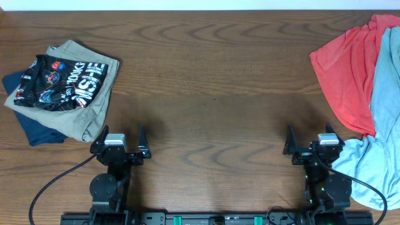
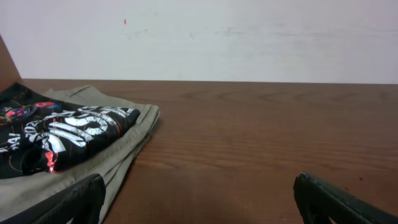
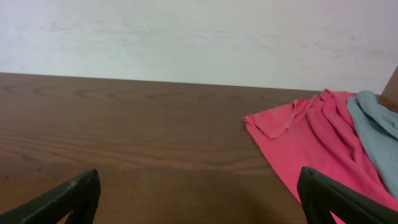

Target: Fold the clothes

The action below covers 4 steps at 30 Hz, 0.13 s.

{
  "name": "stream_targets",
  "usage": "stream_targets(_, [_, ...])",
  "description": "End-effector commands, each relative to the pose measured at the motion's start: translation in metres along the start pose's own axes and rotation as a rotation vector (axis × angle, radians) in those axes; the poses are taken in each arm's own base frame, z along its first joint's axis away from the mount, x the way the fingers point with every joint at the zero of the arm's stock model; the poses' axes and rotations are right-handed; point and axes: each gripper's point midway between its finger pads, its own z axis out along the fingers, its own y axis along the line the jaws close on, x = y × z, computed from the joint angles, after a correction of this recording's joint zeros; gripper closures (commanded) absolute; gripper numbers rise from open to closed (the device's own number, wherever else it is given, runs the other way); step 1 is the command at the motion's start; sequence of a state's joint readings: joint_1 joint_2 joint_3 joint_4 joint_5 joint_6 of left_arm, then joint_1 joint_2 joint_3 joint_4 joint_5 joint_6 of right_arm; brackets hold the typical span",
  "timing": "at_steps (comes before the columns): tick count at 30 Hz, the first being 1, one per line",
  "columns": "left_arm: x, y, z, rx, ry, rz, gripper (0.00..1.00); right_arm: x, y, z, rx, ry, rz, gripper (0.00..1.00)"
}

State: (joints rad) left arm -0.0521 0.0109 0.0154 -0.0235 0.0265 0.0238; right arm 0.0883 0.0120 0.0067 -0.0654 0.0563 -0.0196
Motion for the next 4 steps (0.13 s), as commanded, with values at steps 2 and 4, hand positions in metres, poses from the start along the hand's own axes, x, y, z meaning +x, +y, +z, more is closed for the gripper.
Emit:
stream_targets(2, [0.0152, 0.0043, 0.0002, -0.021, 0.05, 0.01, 0.02, 0.0004, 0.0029, -0.0003, -0.013, -0.001, -0.016, 0.01])
stream_targets(4, [0.0153, 0.0043, 0.0002, -0.021, 0.051, 0.01, 0.02, 0.0003, 0.0029, -0.0004, -0.013, -0.001, -0.016, 0.01])
